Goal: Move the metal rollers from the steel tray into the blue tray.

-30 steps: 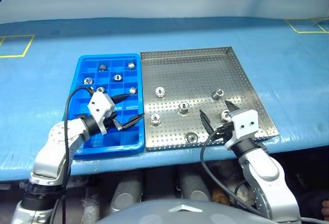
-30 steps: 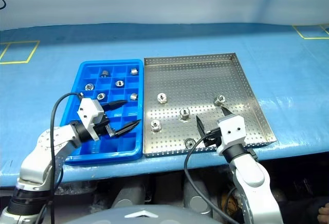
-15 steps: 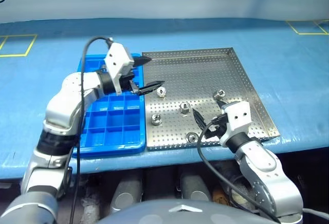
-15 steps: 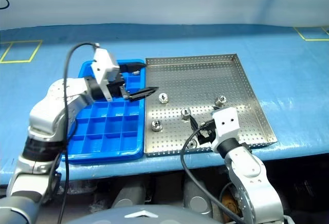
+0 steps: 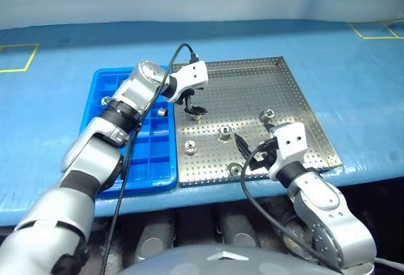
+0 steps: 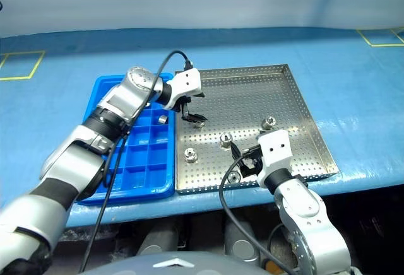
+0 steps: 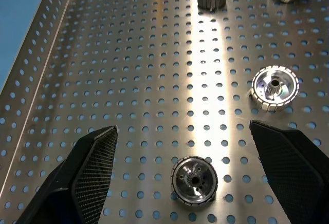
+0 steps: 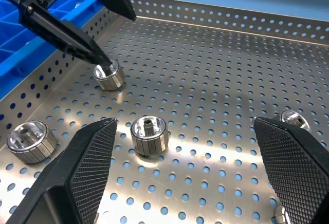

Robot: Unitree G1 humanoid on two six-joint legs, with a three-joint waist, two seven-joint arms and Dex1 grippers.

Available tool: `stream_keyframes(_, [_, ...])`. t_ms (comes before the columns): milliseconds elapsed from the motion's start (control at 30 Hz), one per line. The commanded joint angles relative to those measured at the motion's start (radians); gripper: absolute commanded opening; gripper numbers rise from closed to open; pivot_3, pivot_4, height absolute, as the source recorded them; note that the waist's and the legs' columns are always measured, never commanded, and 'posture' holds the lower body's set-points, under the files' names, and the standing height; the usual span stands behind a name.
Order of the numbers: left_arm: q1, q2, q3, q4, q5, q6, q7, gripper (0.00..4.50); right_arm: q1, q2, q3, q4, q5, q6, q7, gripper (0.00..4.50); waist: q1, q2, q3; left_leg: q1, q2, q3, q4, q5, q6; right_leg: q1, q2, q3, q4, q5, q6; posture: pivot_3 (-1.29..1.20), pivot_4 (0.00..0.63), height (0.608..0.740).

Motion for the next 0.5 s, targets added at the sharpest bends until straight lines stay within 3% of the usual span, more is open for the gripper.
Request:
stream_keyframes(33, [-0.047,-0.012,-0.026,0.095,0.076,-0.071,-0.051,4.5,0.017,0.009,-0.005,-0.051,-0.007,-0.018,-0.02,4.48,-0.007,0.0,0.0,0.0,0.0,0.0,0.0,0.0,0.0,0.0,0.0,0.0,0.0,0.0,0.0,-0.18,0.15,0.74])
stream_keyframes(233, [-0.061,-0.013,-0.053,0.197,0.188,-0.14,-0.071,4.5,0.035,0.014,-0.002,-0.052,-0.008,-0.028,-0.034,4.48,-0.017,0.0,0.0,-0.001,0.0,0.001,0.001,0.0,0.001,-0.001,0.0,0.0,0.001,0.0,0.001,-0.2,0.15,0.74])
stream_keyframes(467, [-0.066,-0.056,0.01,0.269,0.2,-0.136,-0.011,4.5,0.035,0.014,-0.001,-0.043,-0.007,-0.038,-0.039,4.48,-0.018,0.0,0.0,-0.001,0.0,0.001,0.003,0.0,0.001,-0.001,-0.001,0.0,0.001,0.001,0.003,-0.2,0.15,0.74])
stream_keyframes(500, [-0.067,-0.062,0.018,0.276,0.2,-0.134,-0.001,4.33,0.035,0.014,-0.001,-0.042,-0.008,-0.038,-0.04,4.5,-0.018,0.0,0.0,-0.001,0.0,0.001,0.003,0.0,0.001,0.0,-0.001,0.0,0.001,0.001,0.003,-0.2,0.15,0.74])
